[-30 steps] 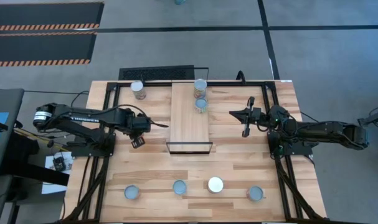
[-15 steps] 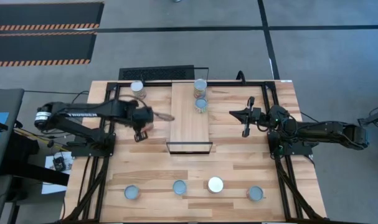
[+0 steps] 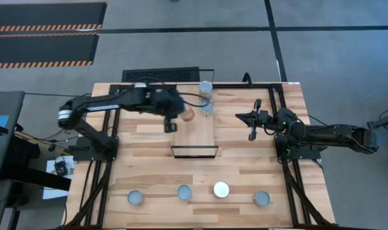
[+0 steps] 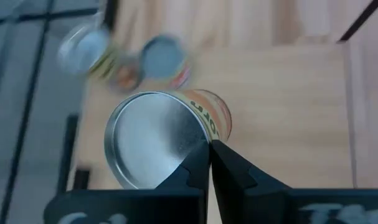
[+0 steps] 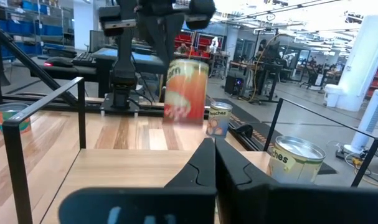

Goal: Pick and place cans onto a shelf
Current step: Put the top canned corn on the shelf

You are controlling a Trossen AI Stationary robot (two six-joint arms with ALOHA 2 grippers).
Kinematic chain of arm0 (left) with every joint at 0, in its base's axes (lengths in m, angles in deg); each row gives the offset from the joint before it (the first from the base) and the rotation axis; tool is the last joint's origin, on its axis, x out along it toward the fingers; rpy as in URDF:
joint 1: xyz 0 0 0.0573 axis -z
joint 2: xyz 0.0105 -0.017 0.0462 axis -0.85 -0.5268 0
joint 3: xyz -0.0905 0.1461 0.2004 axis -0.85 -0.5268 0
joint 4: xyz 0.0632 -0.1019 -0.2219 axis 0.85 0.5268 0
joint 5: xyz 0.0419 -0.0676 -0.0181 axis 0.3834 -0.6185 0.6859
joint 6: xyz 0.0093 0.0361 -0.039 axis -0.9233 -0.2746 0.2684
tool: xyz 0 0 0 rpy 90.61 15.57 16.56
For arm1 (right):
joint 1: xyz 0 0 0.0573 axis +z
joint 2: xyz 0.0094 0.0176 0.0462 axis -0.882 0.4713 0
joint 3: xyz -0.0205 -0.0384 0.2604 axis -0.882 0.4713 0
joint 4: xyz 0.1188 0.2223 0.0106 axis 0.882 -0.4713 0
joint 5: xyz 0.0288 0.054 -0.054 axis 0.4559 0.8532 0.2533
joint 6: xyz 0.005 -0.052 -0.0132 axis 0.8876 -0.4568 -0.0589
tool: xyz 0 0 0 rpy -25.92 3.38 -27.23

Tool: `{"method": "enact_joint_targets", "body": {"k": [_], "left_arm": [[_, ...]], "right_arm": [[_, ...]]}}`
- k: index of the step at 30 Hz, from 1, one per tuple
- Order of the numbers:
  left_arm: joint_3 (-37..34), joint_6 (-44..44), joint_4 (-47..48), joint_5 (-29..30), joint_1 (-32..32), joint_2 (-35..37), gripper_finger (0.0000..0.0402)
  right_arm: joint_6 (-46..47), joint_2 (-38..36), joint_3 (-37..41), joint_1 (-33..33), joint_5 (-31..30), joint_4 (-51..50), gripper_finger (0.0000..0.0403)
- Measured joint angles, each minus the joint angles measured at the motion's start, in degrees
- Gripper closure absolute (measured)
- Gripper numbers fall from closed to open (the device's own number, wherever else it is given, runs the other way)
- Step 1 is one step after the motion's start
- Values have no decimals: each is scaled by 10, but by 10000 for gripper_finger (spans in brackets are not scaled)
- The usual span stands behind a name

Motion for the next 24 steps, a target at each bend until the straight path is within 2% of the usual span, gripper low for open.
{"method": "enact_joint_targets", "body": {"k": [6, 12, 17, 24], "left_arm": [[87, -45, -6, -22, 4, -121, 401], [144, -63, -3, -25, 10, -200, 401], [159, -64, -12, -25, 12, -235, 401], [160, -67, -27, -42, 12, -241, 402]], "right_arm": [[0, 0, 0, 0, 0, 0, 395], [-3, 0, 0, 0, 0, -1, 395], [-3, 0, 0, 0, 0, -2, 395], [-4, 0, 0, 0, 0, -2, 395]]}}
